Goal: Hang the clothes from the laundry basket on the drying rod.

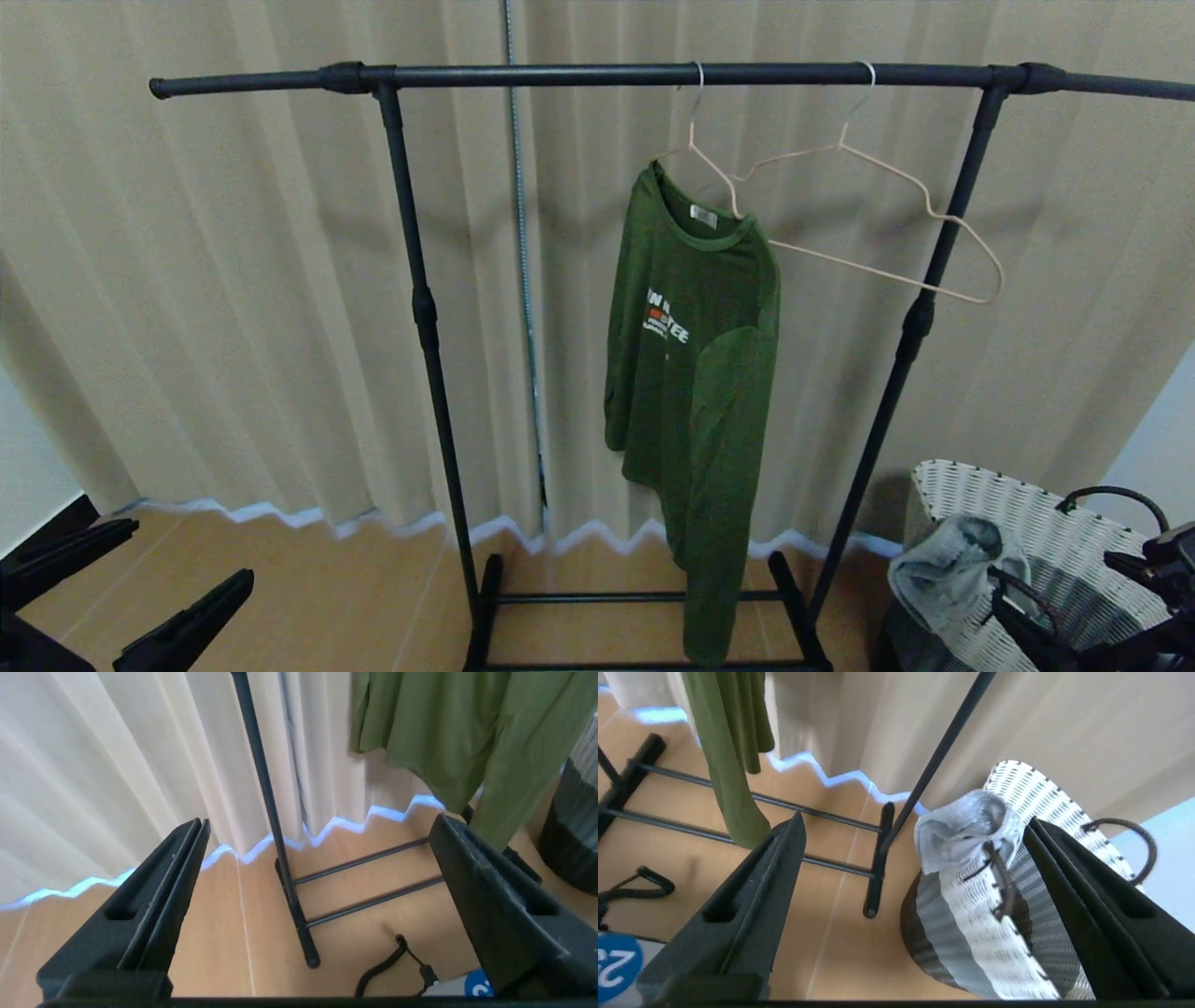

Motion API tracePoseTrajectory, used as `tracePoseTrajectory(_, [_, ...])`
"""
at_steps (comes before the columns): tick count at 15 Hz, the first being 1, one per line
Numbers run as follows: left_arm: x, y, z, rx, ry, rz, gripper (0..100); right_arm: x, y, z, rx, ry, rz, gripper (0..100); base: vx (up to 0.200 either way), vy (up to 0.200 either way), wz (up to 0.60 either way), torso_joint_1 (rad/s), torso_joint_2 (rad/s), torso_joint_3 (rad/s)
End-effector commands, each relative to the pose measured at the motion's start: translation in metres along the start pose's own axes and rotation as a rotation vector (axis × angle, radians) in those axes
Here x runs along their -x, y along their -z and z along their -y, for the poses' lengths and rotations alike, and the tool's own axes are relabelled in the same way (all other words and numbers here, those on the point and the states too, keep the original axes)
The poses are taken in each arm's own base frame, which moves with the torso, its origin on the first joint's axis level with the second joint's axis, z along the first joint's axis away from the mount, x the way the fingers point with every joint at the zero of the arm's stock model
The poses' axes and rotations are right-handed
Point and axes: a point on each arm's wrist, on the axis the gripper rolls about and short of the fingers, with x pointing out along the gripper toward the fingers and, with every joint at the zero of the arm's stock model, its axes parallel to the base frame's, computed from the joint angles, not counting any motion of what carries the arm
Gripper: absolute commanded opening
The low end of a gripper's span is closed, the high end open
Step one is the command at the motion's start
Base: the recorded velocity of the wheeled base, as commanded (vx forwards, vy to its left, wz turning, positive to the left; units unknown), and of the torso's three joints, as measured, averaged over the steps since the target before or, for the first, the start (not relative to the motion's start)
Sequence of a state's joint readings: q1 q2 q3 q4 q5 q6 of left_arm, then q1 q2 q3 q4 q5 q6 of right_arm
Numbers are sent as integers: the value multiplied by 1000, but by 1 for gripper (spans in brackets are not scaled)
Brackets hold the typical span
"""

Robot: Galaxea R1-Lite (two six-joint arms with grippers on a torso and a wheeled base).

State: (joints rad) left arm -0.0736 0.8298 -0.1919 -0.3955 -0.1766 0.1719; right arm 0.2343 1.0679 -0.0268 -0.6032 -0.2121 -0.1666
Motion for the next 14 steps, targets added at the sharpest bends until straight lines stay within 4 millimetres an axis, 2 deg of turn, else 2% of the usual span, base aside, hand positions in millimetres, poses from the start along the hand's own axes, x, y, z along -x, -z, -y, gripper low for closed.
tracePoseTrajectory(1, [2,-1,0,-2,-2,12,100,0,0,0,1,-1,-2,100,0,0,0,-124,461,325])
tracePoseTrajectory(7, [3,1,1,-5,1,11,100,1,2,0,0,-2,-5,100,0,0,0,-89,426,329])
tracePoseTrajectory(10, [3,1,1,-23,-2,10,100,3,7,-1,1,-4,-9,100,0,0,0,-22,121,84])
tracePoseTrajectory(14, [3,2,1,-21,0,8,100,4,7,0,102,7,-6,100,0,0,0,0,0,0])
